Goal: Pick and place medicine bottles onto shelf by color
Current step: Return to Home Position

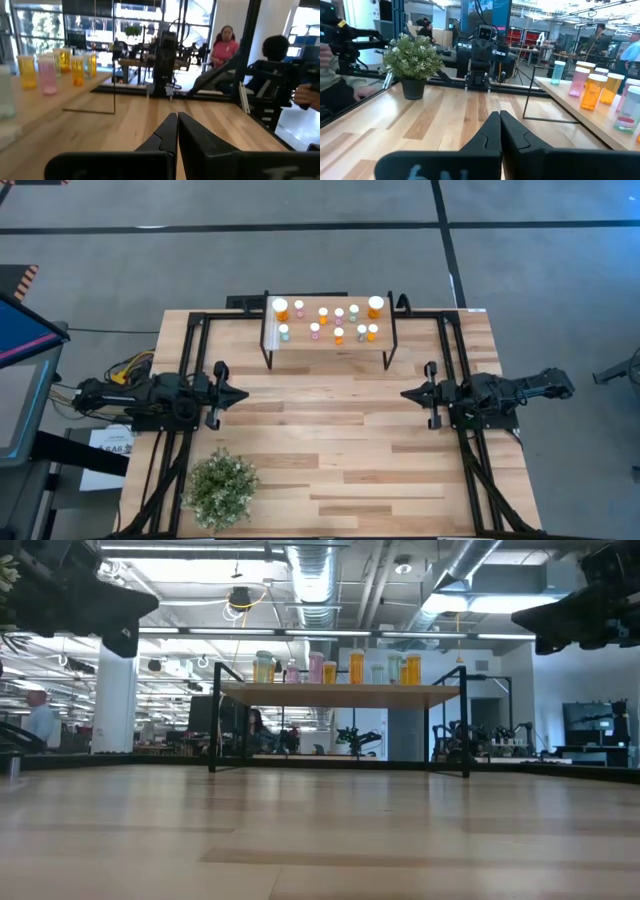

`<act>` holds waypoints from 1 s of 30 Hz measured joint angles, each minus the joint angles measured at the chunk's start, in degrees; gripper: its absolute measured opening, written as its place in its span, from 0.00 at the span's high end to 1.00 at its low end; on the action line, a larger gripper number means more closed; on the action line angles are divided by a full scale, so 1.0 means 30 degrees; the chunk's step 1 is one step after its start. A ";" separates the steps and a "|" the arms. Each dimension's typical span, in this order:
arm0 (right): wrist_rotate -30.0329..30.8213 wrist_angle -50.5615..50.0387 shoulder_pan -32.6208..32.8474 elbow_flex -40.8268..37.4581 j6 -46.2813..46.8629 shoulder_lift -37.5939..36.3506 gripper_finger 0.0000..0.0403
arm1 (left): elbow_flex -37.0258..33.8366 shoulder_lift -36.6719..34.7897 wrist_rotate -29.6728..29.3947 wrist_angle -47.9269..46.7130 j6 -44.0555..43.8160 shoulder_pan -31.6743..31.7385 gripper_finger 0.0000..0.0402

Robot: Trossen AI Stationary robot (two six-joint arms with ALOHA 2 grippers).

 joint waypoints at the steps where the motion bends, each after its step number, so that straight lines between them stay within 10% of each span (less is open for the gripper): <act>1: 0.0000 -0.0013 0.0005 -0.0007 0.0131 0.0000 0.98 | 0.0000 0.0000 -0.0048 -0.0206 -0.0092 0.0000 1.00; 30: 0.0104 -0.0122 -0.0169 -0.0036 0.1829 0.0000 0.97 | -0.0058 0.0000 0.0481 -0.0861 -0.0900 0.0005 1.00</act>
